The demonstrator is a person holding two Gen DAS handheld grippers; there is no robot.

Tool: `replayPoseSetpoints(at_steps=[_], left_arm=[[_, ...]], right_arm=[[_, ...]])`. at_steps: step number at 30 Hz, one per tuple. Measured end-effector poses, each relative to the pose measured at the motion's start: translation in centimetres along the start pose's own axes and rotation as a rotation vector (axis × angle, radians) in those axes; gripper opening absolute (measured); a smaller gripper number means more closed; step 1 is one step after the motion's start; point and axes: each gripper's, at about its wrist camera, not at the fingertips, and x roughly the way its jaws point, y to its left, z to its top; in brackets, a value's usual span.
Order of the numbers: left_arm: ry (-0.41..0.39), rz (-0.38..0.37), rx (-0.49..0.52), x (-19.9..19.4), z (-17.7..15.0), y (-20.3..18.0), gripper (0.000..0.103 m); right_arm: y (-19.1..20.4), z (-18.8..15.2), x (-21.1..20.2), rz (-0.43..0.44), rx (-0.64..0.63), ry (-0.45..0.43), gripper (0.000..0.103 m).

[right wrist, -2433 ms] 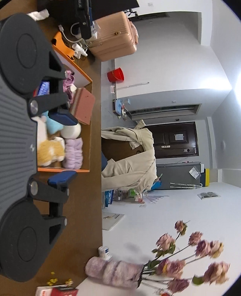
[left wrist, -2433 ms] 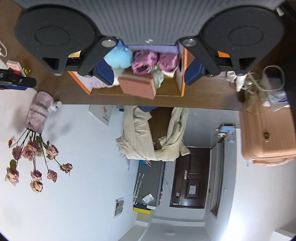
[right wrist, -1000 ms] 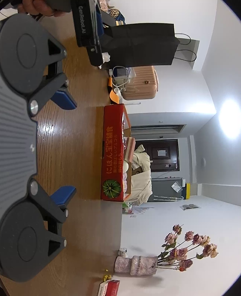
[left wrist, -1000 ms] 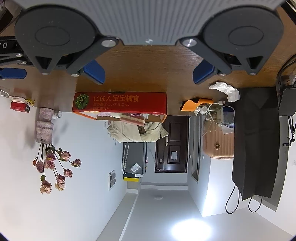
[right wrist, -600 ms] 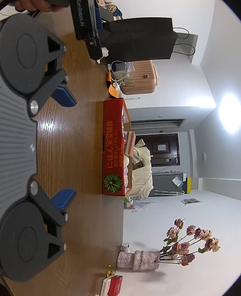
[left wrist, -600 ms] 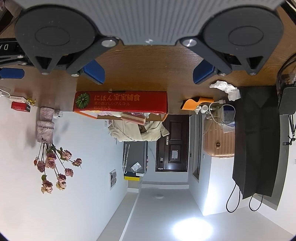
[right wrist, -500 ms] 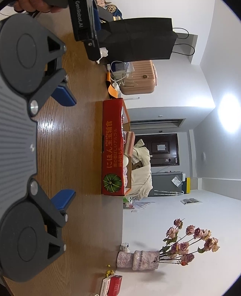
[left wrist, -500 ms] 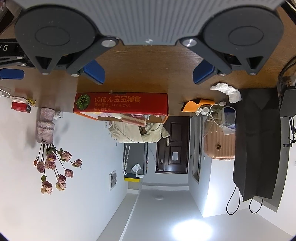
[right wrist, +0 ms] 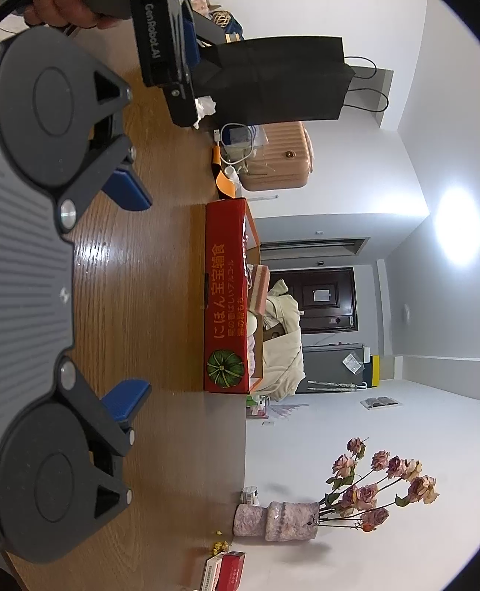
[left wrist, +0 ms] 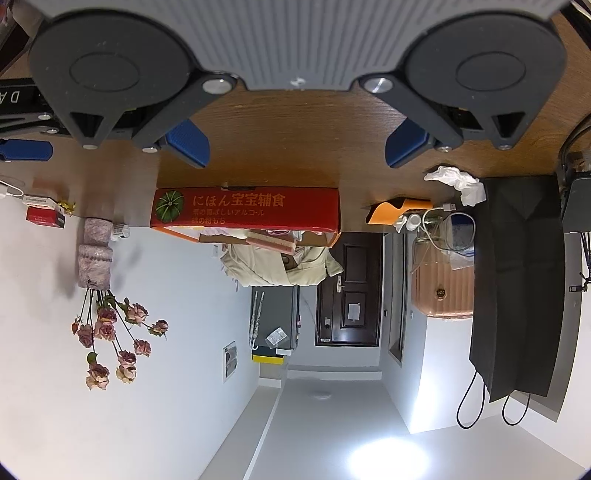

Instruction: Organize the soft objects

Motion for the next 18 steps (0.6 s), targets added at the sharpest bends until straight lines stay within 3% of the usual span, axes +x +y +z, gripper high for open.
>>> replayPoseSetpoints(at_steps=[18], left_arm=[[-0.004, 0.004, 0.0, -0.08, 0.09, -0.02, 0.103]], right_arm=[[0.02, 0.01, -0.07, 0.0, 0.006, -0.012, 0.099]])
